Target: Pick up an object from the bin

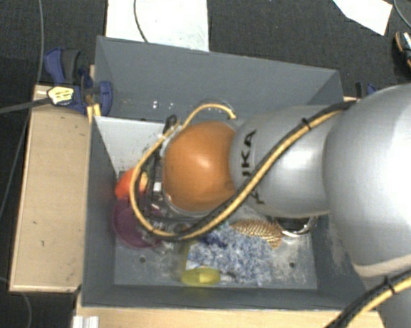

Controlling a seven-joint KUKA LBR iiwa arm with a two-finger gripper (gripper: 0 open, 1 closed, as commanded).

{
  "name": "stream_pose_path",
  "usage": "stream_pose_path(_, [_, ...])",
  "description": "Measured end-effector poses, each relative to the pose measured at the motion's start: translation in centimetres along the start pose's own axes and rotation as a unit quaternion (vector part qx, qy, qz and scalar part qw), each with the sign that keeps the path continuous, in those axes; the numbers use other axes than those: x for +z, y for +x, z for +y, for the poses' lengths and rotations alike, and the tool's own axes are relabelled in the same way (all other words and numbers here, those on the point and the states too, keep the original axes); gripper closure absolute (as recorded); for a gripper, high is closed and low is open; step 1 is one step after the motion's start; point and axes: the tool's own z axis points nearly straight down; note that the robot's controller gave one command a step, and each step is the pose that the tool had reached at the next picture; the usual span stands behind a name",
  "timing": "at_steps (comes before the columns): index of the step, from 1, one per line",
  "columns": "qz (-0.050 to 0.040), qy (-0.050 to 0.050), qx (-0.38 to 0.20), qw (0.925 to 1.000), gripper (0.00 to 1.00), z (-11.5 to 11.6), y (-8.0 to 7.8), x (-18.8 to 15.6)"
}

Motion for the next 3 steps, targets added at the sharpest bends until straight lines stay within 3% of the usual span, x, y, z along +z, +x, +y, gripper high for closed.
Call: stream_pose_path(3, [0.0005,-0.001,0.005,1.0,1.0,0.01,0.0,0.0])
